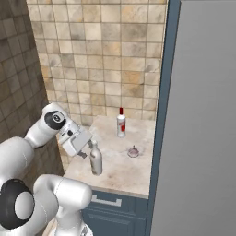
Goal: Place the liquors on the top shelf of the fridge to keep them out of children's reach, and place the garlic on lower shelves for easy access.
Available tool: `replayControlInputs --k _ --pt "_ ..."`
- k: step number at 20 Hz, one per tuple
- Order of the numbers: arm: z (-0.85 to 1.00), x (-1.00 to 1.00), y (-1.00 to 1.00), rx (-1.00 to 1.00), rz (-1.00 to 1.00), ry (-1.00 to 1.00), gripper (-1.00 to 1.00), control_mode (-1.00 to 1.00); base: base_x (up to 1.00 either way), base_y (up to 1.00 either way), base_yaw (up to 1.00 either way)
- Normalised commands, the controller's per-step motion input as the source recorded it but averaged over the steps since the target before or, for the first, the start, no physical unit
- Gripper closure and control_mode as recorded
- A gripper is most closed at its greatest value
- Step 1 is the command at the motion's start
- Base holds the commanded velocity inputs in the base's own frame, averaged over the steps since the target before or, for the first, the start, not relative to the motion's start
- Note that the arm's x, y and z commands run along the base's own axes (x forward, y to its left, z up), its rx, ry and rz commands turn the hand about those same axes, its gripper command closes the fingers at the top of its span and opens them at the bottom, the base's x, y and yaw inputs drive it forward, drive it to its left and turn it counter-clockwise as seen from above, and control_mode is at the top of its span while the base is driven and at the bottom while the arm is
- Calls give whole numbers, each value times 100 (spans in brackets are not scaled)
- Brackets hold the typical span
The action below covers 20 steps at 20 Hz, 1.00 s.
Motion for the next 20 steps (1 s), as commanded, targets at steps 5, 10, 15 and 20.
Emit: replayControlInputs --k 5,10,15,20 --pt "0 5 0 0 0 -1 -100 -100 0 0 0" --pt "0 14 0 0 0 0 -100 -100 0 0 0" --pt "0 15 -5 0 0 0 -100 -100 0 0 0" --pt "-1 15 -9 0 0 0 -100 -100 0 0 0"
